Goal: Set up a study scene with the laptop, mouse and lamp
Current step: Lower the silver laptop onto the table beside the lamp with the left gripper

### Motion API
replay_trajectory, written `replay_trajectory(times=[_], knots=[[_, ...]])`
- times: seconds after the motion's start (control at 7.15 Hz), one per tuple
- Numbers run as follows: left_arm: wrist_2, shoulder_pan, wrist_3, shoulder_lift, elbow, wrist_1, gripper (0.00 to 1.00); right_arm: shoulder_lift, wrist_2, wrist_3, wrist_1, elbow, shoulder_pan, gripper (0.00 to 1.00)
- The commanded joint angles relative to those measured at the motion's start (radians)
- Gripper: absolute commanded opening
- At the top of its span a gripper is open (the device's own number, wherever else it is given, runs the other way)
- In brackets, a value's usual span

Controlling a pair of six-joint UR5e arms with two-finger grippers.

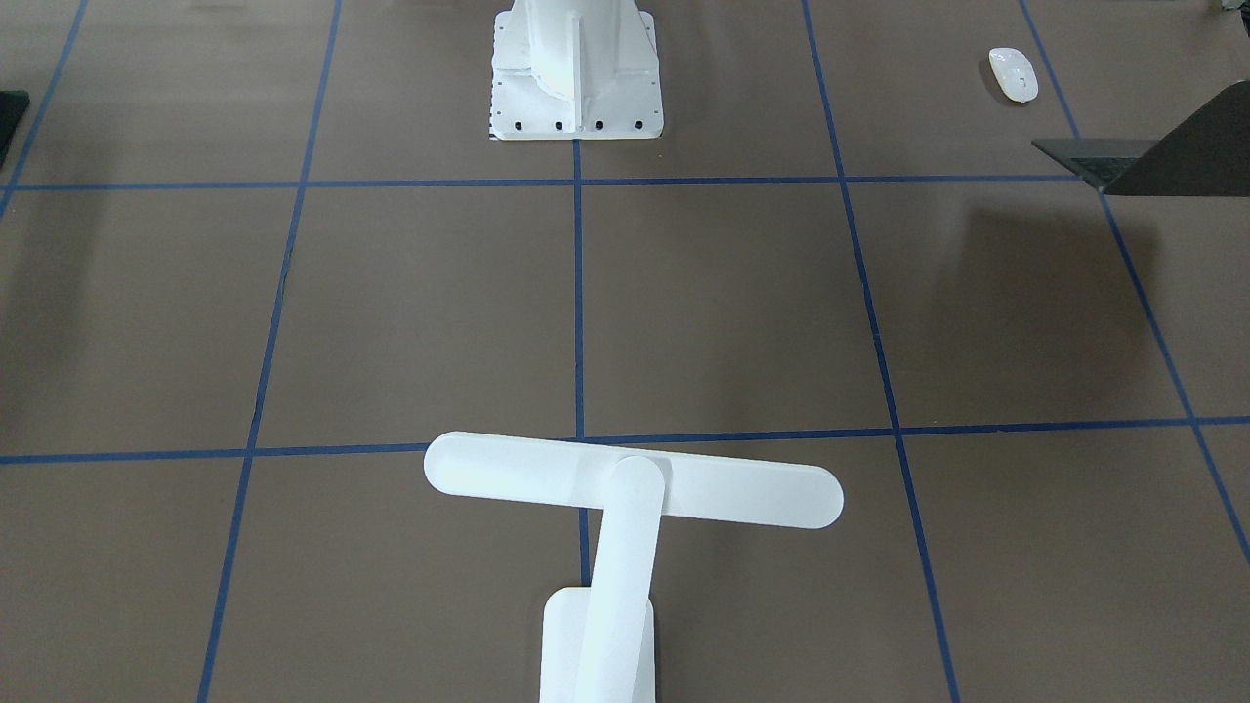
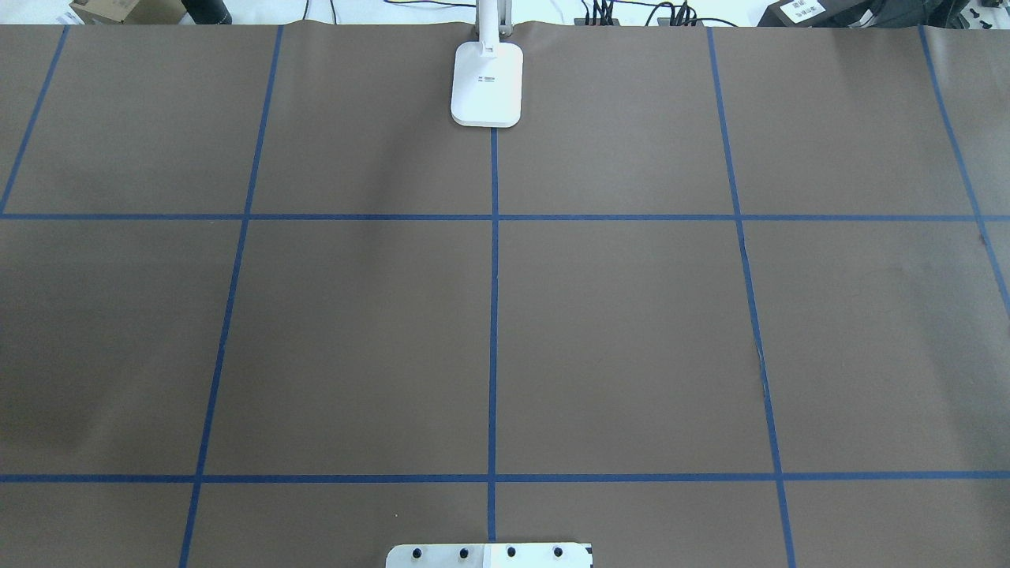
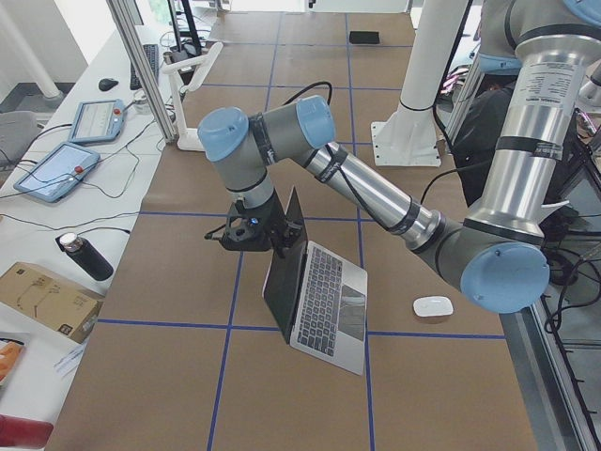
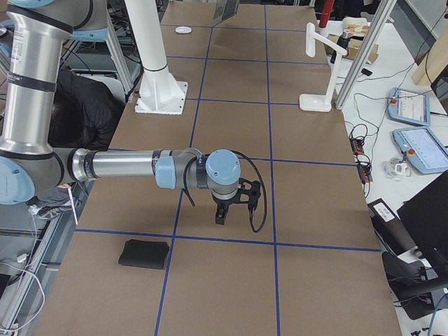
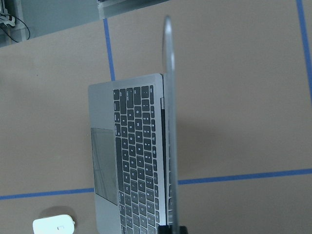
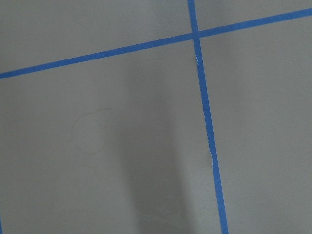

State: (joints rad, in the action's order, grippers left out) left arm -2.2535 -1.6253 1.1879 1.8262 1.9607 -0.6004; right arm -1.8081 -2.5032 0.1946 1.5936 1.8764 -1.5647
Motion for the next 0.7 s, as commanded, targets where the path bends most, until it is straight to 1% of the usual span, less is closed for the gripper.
replay_trajectory(times=[0.0,0.14,0.28,0.42,0.56], knots=[[-0.073,0.109,0.157,0.122,0.032,0.072,0.00,0.001,0.000,0.002,0.002,0.013,0.000,0.99],[-0.118,0.196,0.288,0.192,0.041,0.079,0.00,-0.002,0.000,0.002,0.003,0.014,0.000,0.99],[-0.132,0.278,0.408,0.238,0.040,0.074,0.00,-0.003,0.000,0.002,0.005,0.012,0.000,0.99],[-0.159,0.315,0.465,0.286,0.032,0.076,0.00,-0.002,0.000,0.002,0.005,0.012,0.000,0.99],[-0.167,0.361,0.525,0.321,0.027,0.073,0.00,-0.003,0.000,0.002,0.005,0.012,0.000,0.99]])
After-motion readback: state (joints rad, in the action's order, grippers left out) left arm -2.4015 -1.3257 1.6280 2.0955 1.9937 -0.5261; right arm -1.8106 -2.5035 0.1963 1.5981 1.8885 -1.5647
